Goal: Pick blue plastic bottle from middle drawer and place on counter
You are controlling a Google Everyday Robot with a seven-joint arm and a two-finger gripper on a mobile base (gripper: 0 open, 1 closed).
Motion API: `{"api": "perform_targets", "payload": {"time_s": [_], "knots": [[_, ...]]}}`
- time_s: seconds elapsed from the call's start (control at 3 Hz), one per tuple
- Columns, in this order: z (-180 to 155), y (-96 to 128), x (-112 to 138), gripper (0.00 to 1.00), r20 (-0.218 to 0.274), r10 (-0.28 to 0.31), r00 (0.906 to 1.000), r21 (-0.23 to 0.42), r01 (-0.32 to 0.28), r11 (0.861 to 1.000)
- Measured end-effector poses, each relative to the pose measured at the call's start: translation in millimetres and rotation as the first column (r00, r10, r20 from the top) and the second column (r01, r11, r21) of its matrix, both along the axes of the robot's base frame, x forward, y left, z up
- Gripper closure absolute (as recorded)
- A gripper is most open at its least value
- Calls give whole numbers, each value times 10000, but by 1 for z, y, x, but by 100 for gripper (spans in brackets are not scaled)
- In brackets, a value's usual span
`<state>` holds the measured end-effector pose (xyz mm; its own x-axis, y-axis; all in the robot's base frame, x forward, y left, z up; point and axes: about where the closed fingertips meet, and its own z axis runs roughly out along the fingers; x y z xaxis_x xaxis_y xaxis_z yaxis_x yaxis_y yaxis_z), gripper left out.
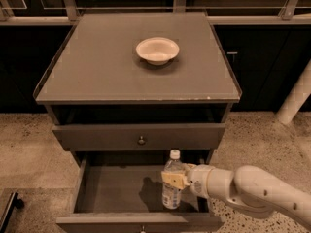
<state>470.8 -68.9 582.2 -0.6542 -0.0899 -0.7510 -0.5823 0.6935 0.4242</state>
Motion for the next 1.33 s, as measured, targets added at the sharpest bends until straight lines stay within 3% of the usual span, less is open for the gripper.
{"api": "perform_targets", "payload": {"time_s": [0.33,0.67,1.33], "knots": [[69,-32,-27,100,633,-222,9977,192,211,9996],[156,-58,-35,100,1216,-163,9924,-260,196,9995],[165,-55,-26,100,1292,-46,9916,-501,112,9987]]}}
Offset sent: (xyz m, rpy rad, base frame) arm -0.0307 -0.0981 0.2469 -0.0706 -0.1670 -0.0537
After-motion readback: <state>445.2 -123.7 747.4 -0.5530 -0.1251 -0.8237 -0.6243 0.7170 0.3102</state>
